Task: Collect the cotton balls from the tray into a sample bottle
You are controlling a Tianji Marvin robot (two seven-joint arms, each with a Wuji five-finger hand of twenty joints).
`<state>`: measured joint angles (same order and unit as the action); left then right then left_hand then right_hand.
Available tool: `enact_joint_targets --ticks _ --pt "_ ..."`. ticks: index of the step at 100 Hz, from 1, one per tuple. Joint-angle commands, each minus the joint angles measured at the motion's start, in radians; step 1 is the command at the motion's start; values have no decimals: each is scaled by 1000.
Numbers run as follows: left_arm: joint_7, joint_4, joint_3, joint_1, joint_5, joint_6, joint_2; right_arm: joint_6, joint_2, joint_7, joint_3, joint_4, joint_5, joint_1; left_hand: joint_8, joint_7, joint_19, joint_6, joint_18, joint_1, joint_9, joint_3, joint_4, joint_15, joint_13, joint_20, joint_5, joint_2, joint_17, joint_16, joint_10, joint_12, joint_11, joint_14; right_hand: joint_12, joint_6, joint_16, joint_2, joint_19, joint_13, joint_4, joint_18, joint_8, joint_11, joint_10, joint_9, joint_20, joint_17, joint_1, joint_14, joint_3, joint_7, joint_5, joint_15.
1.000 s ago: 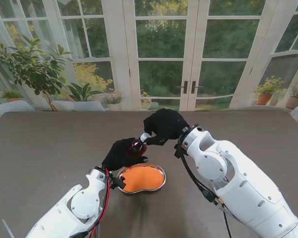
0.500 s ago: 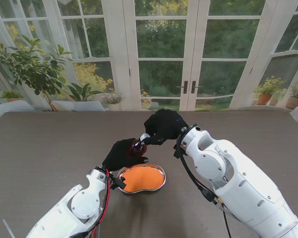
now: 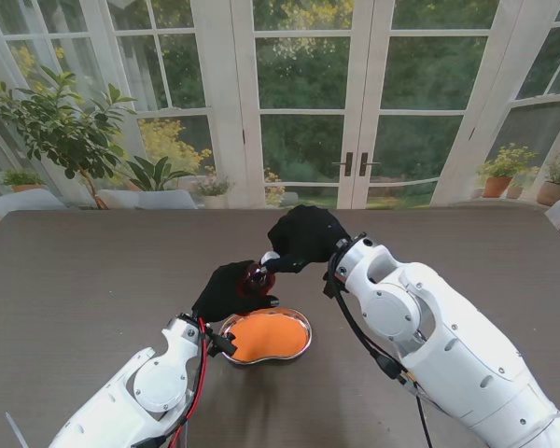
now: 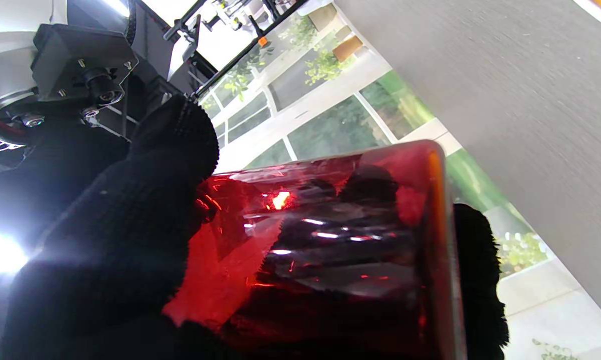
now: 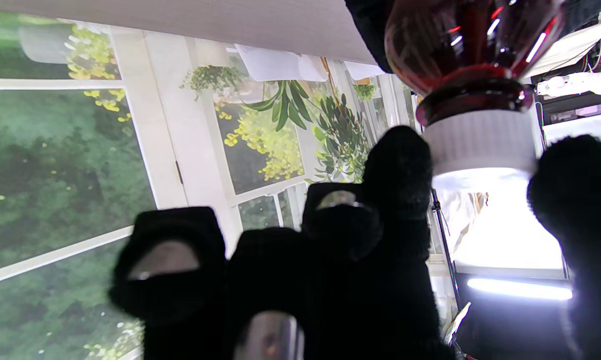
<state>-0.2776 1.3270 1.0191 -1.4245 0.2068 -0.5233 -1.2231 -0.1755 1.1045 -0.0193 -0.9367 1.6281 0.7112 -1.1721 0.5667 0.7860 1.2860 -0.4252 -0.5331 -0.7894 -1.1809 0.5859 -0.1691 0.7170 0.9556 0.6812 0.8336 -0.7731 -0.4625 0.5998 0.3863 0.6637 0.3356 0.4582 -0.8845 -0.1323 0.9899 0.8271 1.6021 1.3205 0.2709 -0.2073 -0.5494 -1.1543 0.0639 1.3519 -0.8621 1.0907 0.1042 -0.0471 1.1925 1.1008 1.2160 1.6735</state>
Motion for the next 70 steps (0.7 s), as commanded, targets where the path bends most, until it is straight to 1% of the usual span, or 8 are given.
enact_joint_targets --ticks 1,6,17,22,30,40,51,70 --pt "18 3 1 2 -3 -2 -4 2 4 -11 4 5 9 -7 18 72 0 228 23 -158 -57 143 11 18 -2 3 122 224 42 12 -91 -12 5 22 1 15 18 -14 88 -1 -43 -37 -23 -102 19 99 17 40 -37 -107 -19 100 111 67" --pt "18 3 1 2 -3 -2 -4 2 3 -12 2 6 12 -9 19 73 0 227 23 -158 -57 143 11 18 -3 3 123 224 41 12 -92 -12 5 22 18 16 10 -22 81 0 -43 -37 0 -77 20 98 15 25 -60 -110 -25 70 107 49" --pt "19 3 0 3 -4 -3 -4 3 -2 -29 -10 17 24 -16 19 72 1 229 23 -158 -57 143 11 18 -3 3 121 224 41 12 -93 -12 6 20 60 4 -32 -65 47 1 -44 -25 60 67 28 95 -8 -46 -116 -102 -62 -75 88 -34" --pt "19 2 0 3 -4 -3 -4 4 -6 -40 -16 24 34 -20 19 73 1 230 23 -157 -57 143 11 18 -3 3 122 224 42 11 -93 -11 6 21 67 2 -66 -99 14 0 -48 -16 64 206 24 89 -34 -105 -144 -87 -95 -179 37 -101" --pt "20 1 -1 4 -5 -4 -4 8 -9 -52 -27 33 38 -28 20 73 0 228 22 -157 -57 142 11 18 -3 3 122 224 42 11 -94 -11 6 20 19 11 -119 -166 -29 -1 -54 -7 48 320 6 -7 -60 -191 -169 -49 -145 -299 -89 -210" --pt "20 1 -1 5 -6 -4 -4 16 -11 -64 -41 44 36 -38 19 73 0 228 22 -159 -57 143 12 17 -4 3 122 225 42 11 -93 -11 6 21 3 38 -165 -214 -50 -2 -60 4 63 365 -8 -116 -75 -246 -174 -13 -185 -396 -224 -318" --pt "21 1 -2 5 -7 -3 -4 18 -12 -67 -57 54 35 -47 19 73 0 228 22 -158 -57 142 11 18 -2 3 121 225 42 11 -93 -12 5 21 5 71 -195 -217 -60 -5 -62 18 83 378 -12 -208 -81 -280 -169 2 -189 -459 -364 -397" --pt "22 0 -3 7 -9 -3 -4 -4 -14 -78 -77 59 11 -52 19 73 0 229 22 -157 -57 143 11 17 -3 3 123 223 42 11 -93 -12 5 21 43 66 -205 -105 -74 -3 -47 30 117 362 -5 -281 -83 -305 -127 -1 -84 -458 -500 -478"
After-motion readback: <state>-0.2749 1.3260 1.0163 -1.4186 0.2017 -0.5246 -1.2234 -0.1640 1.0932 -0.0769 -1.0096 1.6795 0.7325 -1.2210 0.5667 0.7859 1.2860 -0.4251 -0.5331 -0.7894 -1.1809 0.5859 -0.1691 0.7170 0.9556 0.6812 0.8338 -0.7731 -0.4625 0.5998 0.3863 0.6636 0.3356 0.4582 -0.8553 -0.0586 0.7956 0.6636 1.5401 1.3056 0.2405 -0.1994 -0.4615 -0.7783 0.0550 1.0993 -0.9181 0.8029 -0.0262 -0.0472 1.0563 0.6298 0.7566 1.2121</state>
